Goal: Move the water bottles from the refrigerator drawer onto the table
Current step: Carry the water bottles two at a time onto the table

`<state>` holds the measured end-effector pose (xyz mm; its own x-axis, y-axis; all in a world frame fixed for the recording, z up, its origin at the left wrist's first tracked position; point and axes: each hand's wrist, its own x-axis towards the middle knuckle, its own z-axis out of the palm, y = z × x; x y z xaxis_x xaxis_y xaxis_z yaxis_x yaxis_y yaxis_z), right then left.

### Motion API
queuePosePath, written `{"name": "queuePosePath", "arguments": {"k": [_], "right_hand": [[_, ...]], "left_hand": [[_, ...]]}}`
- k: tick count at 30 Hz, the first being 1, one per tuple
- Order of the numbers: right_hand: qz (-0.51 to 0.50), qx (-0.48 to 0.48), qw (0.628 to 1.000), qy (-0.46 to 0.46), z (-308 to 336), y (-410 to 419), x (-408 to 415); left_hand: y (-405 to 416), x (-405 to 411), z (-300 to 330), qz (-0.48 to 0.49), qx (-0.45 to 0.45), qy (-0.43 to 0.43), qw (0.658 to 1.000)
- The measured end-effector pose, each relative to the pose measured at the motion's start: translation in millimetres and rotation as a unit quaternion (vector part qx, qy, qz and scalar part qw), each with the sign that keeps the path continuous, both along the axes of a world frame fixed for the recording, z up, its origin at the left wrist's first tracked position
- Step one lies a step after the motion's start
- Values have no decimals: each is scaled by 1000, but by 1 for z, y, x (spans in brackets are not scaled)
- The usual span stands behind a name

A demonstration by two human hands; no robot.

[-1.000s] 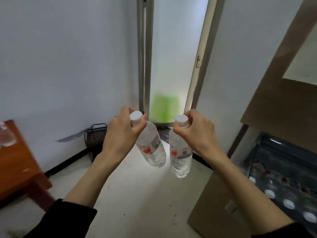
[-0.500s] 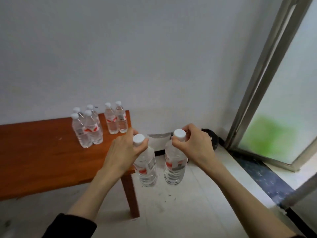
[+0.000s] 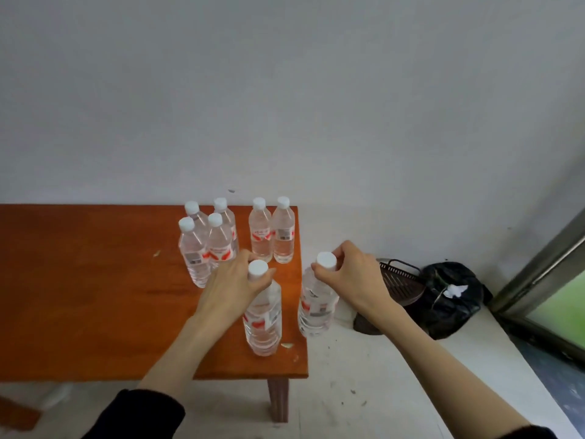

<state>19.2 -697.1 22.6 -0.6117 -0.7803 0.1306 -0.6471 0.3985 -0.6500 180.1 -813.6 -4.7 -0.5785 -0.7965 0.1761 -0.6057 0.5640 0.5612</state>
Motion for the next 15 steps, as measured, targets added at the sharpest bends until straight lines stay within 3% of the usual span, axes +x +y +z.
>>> {"name": "queuePosePath", "arguments": {"k": [8, 15], "right_hand": [[-14, 46, 998, -41, -30, -114, -22], [-17, 74, 996, -38, -45, -177, -40]], "left_hand": [[-103, -36, -42, -14, 53, -46, 997], [-163, -68, -51, 2, 38, -62, 997]]}}
